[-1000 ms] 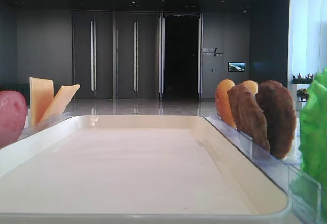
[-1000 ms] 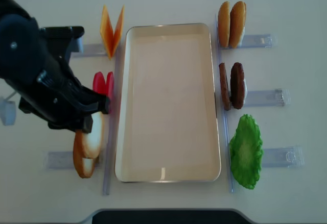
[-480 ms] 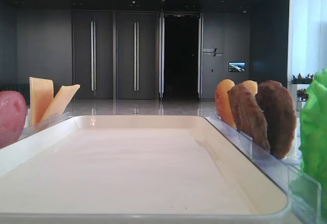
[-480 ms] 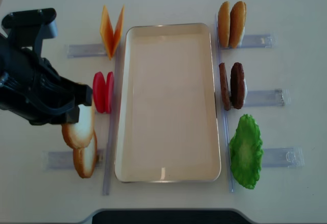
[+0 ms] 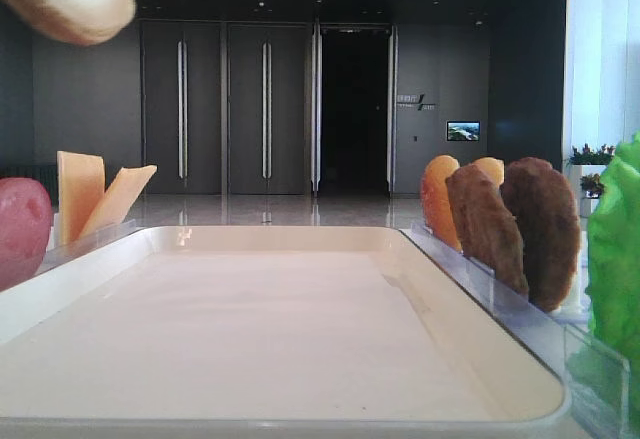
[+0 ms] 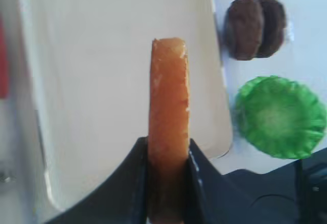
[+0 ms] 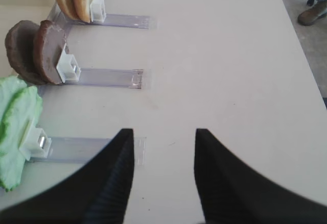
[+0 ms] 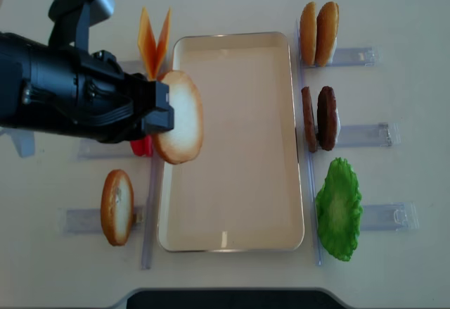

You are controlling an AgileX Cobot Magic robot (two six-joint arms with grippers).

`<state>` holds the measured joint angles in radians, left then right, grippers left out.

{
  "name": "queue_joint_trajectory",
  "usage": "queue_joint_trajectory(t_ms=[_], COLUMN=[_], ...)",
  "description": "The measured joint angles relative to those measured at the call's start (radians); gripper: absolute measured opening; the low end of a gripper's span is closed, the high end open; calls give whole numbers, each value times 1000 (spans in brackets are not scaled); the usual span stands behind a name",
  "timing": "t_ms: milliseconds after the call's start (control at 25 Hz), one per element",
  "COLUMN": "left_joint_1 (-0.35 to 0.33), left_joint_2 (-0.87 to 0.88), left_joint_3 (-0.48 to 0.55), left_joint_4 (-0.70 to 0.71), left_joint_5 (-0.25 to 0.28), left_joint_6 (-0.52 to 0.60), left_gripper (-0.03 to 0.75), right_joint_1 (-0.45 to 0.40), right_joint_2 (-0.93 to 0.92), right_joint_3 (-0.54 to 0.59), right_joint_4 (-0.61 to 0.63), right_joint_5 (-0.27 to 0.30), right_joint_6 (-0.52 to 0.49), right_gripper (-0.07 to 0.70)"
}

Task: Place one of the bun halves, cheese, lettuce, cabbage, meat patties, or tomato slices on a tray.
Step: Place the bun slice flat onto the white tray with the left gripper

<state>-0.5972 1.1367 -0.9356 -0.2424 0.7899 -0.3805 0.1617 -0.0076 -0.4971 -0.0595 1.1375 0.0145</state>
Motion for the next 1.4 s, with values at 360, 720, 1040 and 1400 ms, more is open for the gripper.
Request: queue_joint_trajectory(t_ms=[360,720,1040,1400], left_joint_1=[0,0,33,181], left_joint_2=[0,0,15,202], left_joint_3=[130,289,402,404], left_joint_4=[-373,-645,-996,-1295], left_joint_5=[-204,-335,-396,-223], left_joint_6=[285,519,868,1229], left_gripper=[123,123,123,120], right_joint_1=[0,0,0,1], right_joint_2=[0,0,0,0], right_joint_3=[0,0,0,0], right_joint_4=[0,0,0,0], right_joint_5=[0,0,0,0], right_joint_6=[0,0,0,0], right_gripper=[303,303,303,303])
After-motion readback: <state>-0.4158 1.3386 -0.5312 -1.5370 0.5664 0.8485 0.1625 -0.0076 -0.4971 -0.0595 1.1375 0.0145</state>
